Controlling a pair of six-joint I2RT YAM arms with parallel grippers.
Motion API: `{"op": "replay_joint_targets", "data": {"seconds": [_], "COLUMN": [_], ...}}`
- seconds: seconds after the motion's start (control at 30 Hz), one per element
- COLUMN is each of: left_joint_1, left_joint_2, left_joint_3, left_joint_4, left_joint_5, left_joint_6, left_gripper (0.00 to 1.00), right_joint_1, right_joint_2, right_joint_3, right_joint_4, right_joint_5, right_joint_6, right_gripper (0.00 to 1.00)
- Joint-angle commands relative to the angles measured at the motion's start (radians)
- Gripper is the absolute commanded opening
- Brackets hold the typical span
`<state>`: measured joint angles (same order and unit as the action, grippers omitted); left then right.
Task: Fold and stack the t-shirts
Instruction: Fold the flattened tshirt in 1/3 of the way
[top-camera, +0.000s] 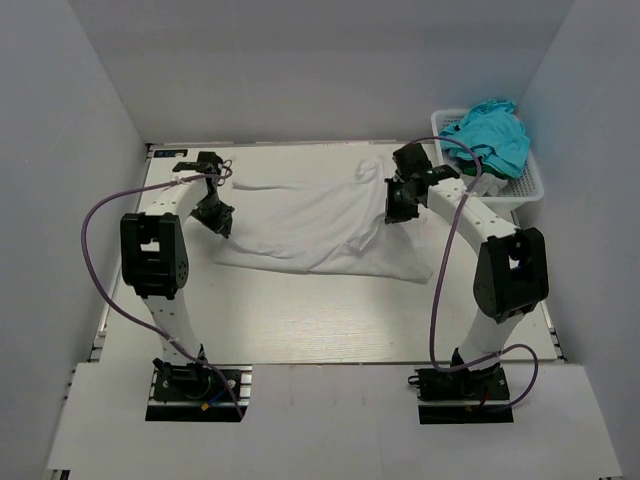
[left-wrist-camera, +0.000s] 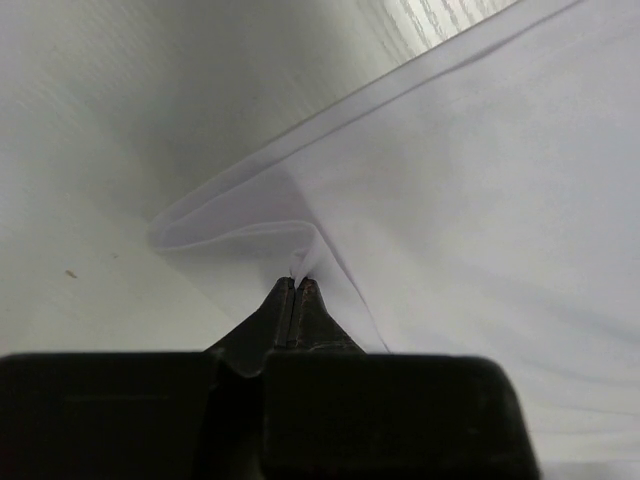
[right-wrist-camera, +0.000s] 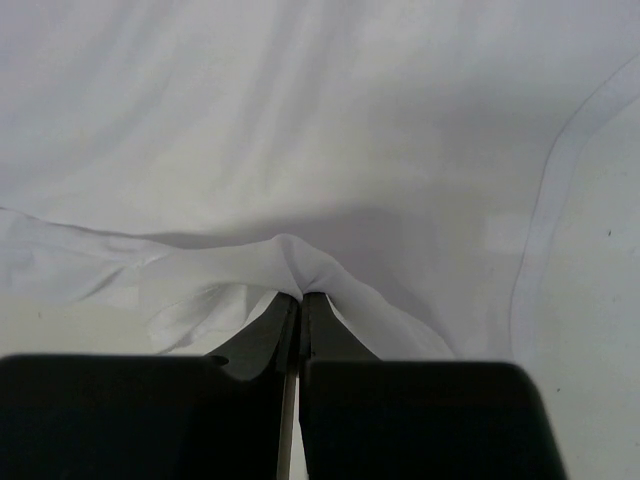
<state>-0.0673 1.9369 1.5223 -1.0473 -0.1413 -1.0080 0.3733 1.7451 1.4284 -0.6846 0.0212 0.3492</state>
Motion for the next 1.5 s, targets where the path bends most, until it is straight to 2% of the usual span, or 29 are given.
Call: {"op": "replay_joint_targets", "data": {"seconds": [0.0, 0.17, 0.2, 0.23, 0.27, 0.3, 0.33, 0.37, 0.5, 0.63, 0.7, 0.77, 0.8, 0.83, 0.87, 0.93, 1.07, 1.47], "left_joint_1": [0.015, 0.026, 0.026, 0.026, 0.026, 0.026, 0.026, 0.026, 0.035, 0.035, 0.021, 0.011, 0.011, 0.001, 0.001, -0.008, -0.040, -0.040], "left_joint_2": [-0.007, 0.036, 0.045, 0.056, 0.056, 0.056, 0.065, 0.065, 0.074, -0.001, -0.030, -0.055, -0.065, -0.065, -0.065, -0.044, 0.017, 0.070], "left_joint_3": [0.056, 0.111, 0.121, 0.121, 0.121, 0.121, 0.121, 0.140, 0.258, 0.254, 0.202, 0.149, 0.124, 0.074, 0.055, 0.032, 0.032, 0.052], "left_joint_4": [-0.017, -0.008, 0.009, 0.056, 0.090, 0.104, 0.124, 0.124, 0.055, 0.073, 0.118, 0.165, 0.197, 0.235, 0.281, 0.297, 0.297, 0.218], "left_joint_5": [-0.029, -0.058, -0.044, -0.006, 0.015, 0.016, 0.016, -0.003, -0.121, -0.107, -0.083, 0.007, 0.008, 0.104, 0.138, 0.206, 0.226, 0.160], "left_joint_6": [-0.044, -0.032, -0.020, 0.014, 0.037, 0.037, 0.037, 0.037, 0.046, 0.097, 0.130, 0.169, 0.189, 0.215, 0.224, 0.240, 0.249, 0.249], "left_gripper": [0.00, 0.00, 0.05, 0.32, 0.50, 0.67, 0.91, 1.00, 1.00, 1.00, 1.00, 1.00, 1.00, 1.00, 1.00, 1.00, 1.00, 1.00], "right_joint_1": [-0.022, -0.045, -0.047, -0.051, -0.056, -0.056, -0.060, -0.065, -0.076, -0.070, -0.068, -0.065, -0.063, -0.054, -0.051, -0.039, -0.017, 0.019], "right_joint_2": [0.024, 0.091, 0.115, 0.149, 0.190, 0.211, 0.253, 0.287, 0.309, 0.181, 0.066, -0.017, -0.030, -0.038, -0.044, -0.036, 0.028, 0.304], "right_joint_3": [0.075, 0.138, 0.145, 0.170, 0.206, 0.245, 0.268, 0.317, 0.382, 0.241, 0.056, -0.107, -0.135, -0.176, -0.192, -0.203, -0.189, 0.147], "right_joint_4": [0.026, 0.052, 0.054, 0.057, 0.033, 0.027, 0.004, -0.015, 0.023, 0.117, 0.198, 0.296, 0.316, 0.327, 0.348, 0.353, 0.401, 0.413], "right_joint_5": [-0.007, -0.010, -0.010, -0.010, -0.010, -0.012, -0.010, -0.004, 0.014, -0.087, -0.189, -0.272, -0.282, -0.296, -0.322, -0.340, -0.400, -0.443], "right_joint_6": [-0.039, -0.064, -0.064, -0.058, -0.058, -0.056, -0.053, -0.046, -0.015, -0.024, -0.036, -0.042, -0.044, -0.044, -0.045, -0.050, -0.038, 0.009], "right_gripper": [0.00, 0.00, 0.00, 0.01, 0.06, 0.19, 0.29, 0.42, 0.90, 0.90, 0.90, 0.90, 0.90, 0.90, 0.90, 0.90, 0.90, 0.90]}}
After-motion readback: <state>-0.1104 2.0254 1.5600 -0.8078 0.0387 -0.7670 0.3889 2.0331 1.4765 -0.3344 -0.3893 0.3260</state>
